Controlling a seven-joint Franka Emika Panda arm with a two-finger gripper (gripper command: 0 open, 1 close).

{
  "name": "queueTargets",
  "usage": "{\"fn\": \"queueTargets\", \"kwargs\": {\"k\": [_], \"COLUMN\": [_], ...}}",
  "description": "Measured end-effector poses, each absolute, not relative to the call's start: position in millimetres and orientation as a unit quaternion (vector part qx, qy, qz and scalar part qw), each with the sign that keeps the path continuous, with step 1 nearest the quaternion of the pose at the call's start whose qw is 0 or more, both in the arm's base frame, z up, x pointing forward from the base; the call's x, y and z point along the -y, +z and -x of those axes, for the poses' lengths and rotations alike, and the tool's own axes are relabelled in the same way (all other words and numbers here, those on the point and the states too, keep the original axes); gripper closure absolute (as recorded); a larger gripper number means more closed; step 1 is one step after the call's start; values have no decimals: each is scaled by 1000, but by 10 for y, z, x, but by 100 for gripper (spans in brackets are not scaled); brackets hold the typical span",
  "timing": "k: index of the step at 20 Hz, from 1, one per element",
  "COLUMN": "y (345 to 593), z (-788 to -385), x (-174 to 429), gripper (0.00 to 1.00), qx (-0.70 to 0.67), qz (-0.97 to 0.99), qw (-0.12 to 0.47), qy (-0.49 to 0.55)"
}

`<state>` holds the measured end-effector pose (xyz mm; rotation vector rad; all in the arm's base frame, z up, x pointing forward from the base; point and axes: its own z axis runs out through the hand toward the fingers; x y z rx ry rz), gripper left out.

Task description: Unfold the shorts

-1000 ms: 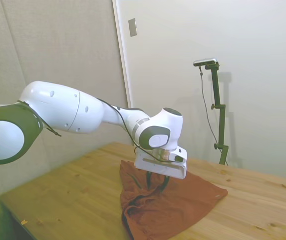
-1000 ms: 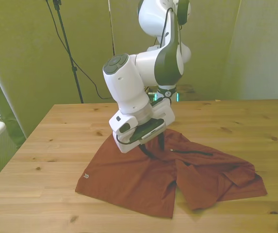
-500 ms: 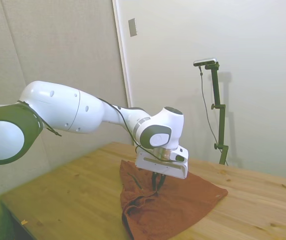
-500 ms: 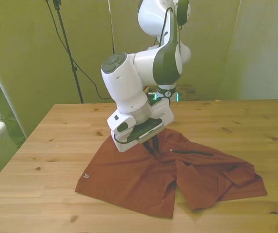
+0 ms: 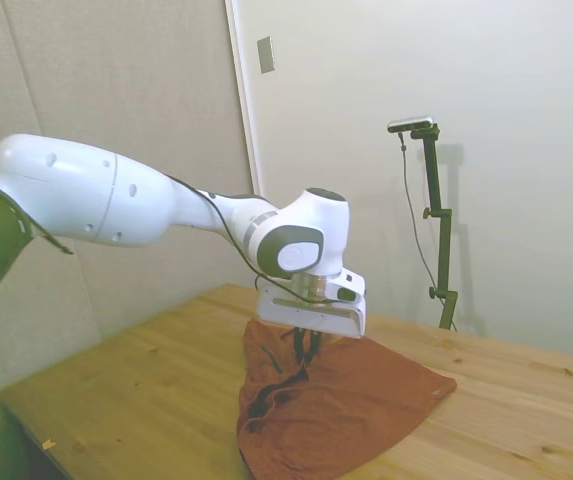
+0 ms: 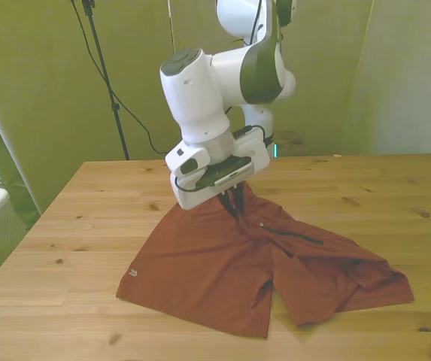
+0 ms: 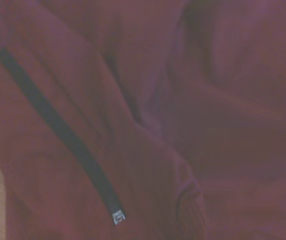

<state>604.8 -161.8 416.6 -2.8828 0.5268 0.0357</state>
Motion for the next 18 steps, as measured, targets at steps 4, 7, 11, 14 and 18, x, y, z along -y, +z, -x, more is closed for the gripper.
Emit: {"fn": "queueTargets", "kwargs": {"k": [4,7,11,14,18], "y": [4419,4444,4242,4060,3781], "z": [-5747,-5456,-5243,-4831,-4374], "x": [965,639,-65,-531,-673], "gripper": [100,100,100,100,100], "qx": [-152,-143,-84,-43,-25], "qz": [985,987,996,999,1000], "qw": [83,72,40,18,-6], "qy": [-12,-11,-4,-2,14]}}
